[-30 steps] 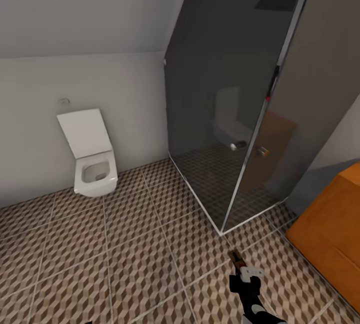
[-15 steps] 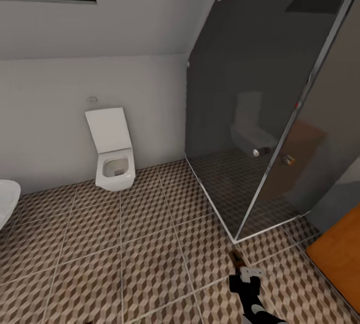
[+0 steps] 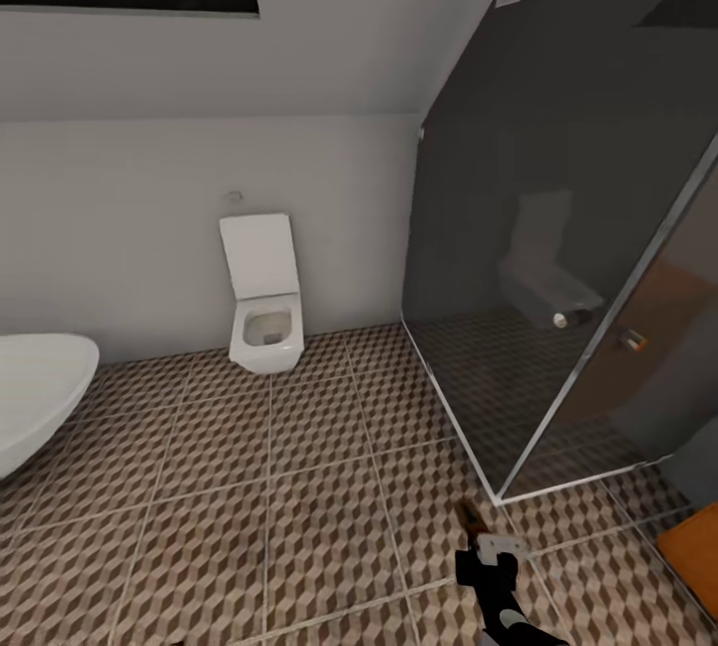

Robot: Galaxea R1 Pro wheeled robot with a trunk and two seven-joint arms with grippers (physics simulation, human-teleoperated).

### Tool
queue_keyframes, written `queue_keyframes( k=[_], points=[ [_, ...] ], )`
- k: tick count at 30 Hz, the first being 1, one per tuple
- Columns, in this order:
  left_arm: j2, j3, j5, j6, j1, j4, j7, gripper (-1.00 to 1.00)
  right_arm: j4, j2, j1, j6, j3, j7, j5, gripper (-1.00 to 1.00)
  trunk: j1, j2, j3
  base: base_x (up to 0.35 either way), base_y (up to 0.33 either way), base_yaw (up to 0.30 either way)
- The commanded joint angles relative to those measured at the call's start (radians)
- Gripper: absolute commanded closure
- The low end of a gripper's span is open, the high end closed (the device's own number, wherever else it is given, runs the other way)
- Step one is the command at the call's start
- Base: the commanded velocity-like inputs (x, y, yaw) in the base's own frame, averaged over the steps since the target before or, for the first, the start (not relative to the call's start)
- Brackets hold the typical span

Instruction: Take the four mousetraps from the cabinet in the bathroom and place them on the bathroom floor. Make sure all four end up on the same floor surface, and ensure that at least two of them are either under or directly next to the same bathroom sink.

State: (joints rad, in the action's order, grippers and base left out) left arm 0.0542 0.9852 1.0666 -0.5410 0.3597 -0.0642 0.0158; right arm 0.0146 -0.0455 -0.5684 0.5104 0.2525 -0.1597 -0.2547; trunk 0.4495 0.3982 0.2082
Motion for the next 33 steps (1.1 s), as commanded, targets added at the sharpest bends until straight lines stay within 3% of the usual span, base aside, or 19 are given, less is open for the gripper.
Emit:
queue_keyframes(
  k=[1, 21, 33],
  points=[
    [-0.001, 0.007, -0.001, -0.002, 0.001, -0.002, 0.006, 1.00, -0.001, 0.000, -0.001, 0.003, 0.009, 0.002, -0.009, 1.00, 0.001, 0.002, 0.001, 0.000, 0.000, 0.256],
    [-0.001, 0.007, -0.002, -0.002, 0.001, -0.002, 0.006, 1.00, -0.001, -0.001, -0.001, 0.004, 0.009, 0.002, -0.009, 1.00, 0.001, 0.002, -0.013, 0.000, 0.000, 0.254],
    [-0.001, 0.007, -0.001, -0.002, 0.001, -0.002, 0.006, 1.00, -0.001, 0.001, -0.001, 0.004, 0.008, 0.002, -0.009, 1.00, 0.001, 0.002, -0.014, 0.000, 0.000, 0.041]
  ],
)
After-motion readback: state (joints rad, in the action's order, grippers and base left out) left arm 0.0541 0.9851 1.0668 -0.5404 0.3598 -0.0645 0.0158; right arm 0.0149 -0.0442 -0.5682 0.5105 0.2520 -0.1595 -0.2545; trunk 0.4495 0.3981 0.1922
